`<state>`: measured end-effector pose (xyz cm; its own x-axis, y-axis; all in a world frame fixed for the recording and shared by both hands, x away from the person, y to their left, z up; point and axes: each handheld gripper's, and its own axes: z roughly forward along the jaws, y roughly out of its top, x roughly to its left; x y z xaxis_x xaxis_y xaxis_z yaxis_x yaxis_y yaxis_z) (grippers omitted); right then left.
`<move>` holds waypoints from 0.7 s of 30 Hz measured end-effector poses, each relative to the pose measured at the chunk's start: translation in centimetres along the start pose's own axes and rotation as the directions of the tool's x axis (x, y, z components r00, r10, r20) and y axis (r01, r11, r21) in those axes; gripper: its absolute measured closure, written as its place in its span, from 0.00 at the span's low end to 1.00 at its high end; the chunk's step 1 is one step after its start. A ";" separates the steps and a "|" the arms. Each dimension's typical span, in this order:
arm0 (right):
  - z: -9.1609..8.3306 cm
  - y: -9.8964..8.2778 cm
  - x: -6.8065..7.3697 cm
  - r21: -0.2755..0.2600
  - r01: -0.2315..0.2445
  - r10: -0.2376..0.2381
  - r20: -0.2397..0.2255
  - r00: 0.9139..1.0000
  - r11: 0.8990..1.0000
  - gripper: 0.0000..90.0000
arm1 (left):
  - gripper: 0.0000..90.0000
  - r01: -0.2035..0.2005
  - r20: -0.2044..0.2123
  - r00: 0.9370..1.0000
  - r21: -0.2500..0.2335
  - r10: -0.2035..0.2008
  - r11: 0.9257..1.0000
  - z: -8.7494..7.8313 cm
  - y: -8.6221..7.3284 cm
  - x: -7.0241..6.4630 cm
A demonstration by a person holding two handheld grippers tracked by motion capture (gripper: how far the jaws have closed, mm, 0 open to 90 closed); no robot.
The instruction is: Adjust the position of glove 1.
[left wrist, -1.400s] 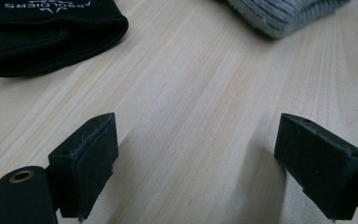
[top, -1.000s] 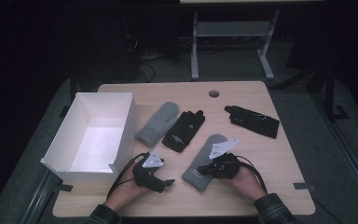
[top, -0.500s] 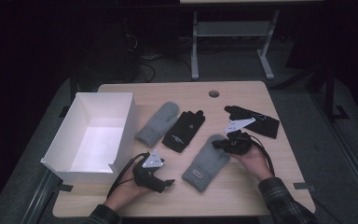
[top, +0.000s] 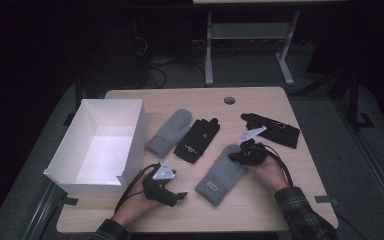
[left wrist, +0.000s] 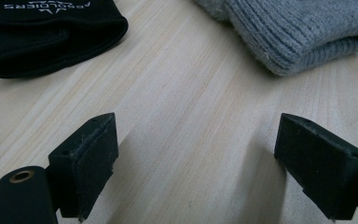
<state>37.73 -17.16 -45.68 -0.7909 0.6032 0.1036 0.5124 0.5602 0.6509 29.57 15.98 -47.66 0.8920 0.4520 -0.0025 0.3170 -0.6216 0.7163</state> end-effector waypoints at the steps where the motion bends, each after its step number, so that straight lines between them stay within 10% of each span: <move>1: 0.0 0.0 0.0 0.000 0.000 0.000 0.000 1.000 1.000 1.00 | 0.14 0.000 0.000 1.000 0.000 0.000 1.000 0.0 0.0 0.0; 21: -0.9 -0.9 3.4 0.016 0.047 -0.047 -0.036 0.998 0.999 1.00 | 0.14 0.001 0.001 1.000 0.000 -0.001 1.000 0.0 0.0 0.0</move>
<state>34.27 -16.13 -45.19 -0.8254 0.5555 0.1002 0.4799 0.5973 0.6426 29.57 15.97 -47.66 0.8918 0.4524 -0.0038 0.3180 -0.6208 0.7166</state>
